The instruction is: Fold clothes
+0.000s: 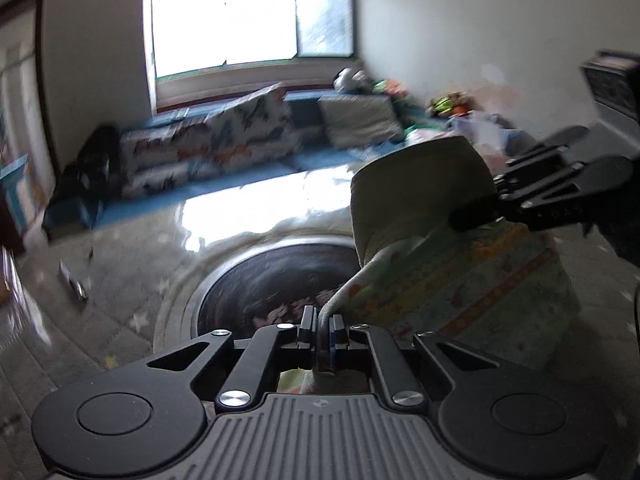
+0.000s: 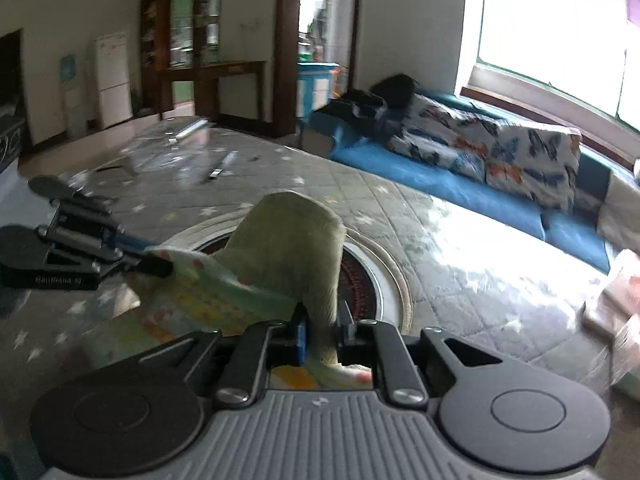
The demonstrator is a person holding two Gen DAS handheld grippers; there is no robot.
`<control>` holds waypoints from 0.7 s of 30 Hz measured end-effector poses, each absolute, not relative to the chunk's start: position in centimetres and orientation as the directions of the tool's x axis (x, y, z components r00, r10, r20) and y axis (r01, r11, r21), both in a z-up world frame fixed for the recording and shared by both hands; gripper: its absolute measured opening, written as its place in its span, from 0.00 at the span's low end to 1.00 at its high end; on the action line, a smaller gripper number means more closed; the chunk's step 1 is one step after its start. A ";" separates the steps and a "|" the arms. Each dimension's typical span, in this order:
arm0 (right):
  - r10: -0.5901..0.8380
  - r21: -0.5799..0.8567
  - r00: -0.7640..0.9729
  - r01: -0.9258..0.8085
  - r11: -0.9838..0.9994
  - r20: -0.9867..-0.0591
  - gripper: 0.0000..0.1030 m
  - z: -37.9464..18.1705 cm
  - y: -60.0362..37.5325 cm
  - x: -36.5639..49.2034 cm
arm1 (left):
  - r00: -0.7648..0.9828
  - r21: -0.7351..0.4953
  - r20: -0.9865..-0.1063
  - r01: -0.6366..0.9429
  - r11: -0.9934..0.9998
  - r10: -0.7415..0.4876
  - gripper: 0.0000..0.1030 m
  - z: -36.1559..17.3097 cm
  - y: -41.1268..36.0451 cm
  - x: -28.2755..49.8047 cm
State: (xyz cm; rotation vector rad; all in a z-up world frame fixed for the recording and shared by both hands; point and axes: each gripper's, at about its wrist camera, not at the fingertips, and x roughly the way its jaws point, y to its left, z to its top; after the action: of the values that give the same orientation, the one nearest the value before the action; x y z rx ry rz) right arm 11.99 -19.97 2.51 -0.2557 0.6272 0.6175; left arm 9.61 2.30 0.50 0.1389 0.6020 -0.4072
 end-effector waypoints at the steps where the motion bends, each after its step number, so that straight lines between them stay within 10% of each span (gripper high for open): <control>1: 0.449 -0.035 0.649 -0.591 0.806 -0.614 0.23 2.0 -20.0 12.6 | 0.741 0.000 -0.589 0.397 0.918 -0.321 0.06 -0.1 2.4 10.4; 21: 0.299 0.108 0.704 -0.304 0.947 -0.644 0.35 -3.4 -28.9 13.0 | 0.712 -0.005 -0.687 0.196 0.981 -0.145 0.40 -2.5 3.9 14.0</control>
State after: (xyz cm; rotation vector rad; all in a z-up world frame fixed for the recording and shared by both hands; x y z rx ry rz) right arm 12.98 -28.92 -3.40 -0.0066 0.7150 0.3355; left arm 13.98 3.88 -2.54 0.0702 0.7558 -0.1892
